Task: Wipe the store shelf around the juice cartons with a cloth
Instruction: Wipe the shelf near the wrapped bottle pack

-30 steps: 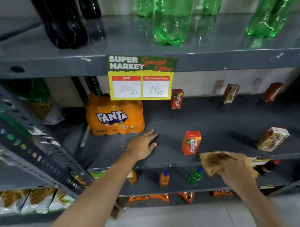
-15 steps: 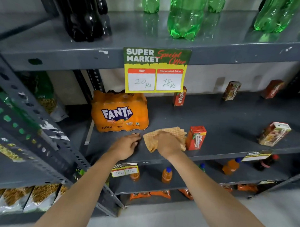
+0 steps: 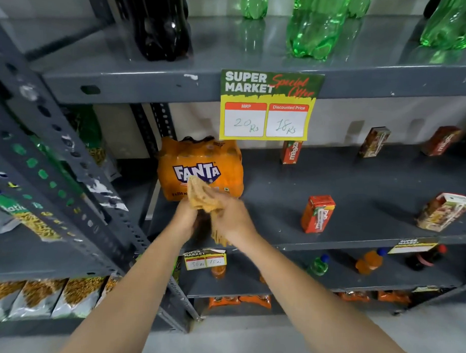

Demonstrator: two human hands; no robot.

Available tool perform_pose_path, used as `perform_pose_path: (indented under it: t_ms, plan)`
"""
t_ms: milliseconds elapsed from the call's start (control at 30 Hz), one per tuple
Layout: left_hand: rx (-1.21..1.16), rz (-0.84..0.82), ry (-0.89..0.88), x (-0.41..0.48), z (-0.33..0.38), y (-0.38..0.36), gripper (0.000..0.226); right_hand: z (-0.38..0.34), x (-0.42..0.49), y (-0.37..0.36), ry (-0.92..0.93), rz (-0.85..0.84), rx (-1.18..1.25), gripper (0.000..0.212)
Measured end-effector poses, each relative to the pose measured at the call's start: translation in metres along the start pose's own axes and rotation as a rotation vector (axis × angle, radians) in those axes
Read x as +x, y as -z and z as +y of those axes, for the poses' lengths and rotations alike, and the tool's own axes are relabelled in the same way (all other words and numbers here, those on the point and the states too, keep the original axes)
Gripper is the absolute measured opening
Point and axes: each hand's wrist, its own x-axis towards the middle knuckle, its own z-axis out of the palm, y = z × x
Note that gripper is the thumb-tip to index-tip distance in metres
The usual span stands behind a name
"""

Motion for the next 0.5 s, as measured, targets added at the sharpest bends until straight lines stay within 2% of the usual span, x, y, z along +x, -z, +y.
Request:
perform_pose_path:
  t_ms: [67, 133, 200, 267, 400, 500]
  plan:
    - [-0.364, -0.056, 0.160, -0.003, 0.012, -0.006, 0.049, 0.005, -0.008, -0.013, 0.063, -0.062, -0.119, 0.055]
    - [-0.488, -0.093, 0.270, -0.005, 0.020, -0.004, 0.068, 0.021, -0.007, -0.011, 0.043, -0.144, -0.346, 0.056]
    - [-0.440, -0.112, 0.291, -0.009, 0.030, 0.000, 0.086, 0.032, -0.003, 0.000, -0.006, -0.141, -0.601, 0.050]
    - [-0.356, -0.061, 0.229, -0.011, 0.042, 0.005, 0.091, 0.034, 0.002, 0.018, -0.007, -0.091, -0.742, 0.039]
    - [-0.091, 0.034, 0.178, -0.012, 0.065, 0.014, 0.081, 0.024, 0.009, 0.038, 0.117, -0.042, -0.746, 0.037]
    - [0.067, 0.070, 0.194, -0.007, 0.068, 0.021, 0.079, 0.007, 0.022, 0.008, 0.294, -0.100, -0.773, 0.037]
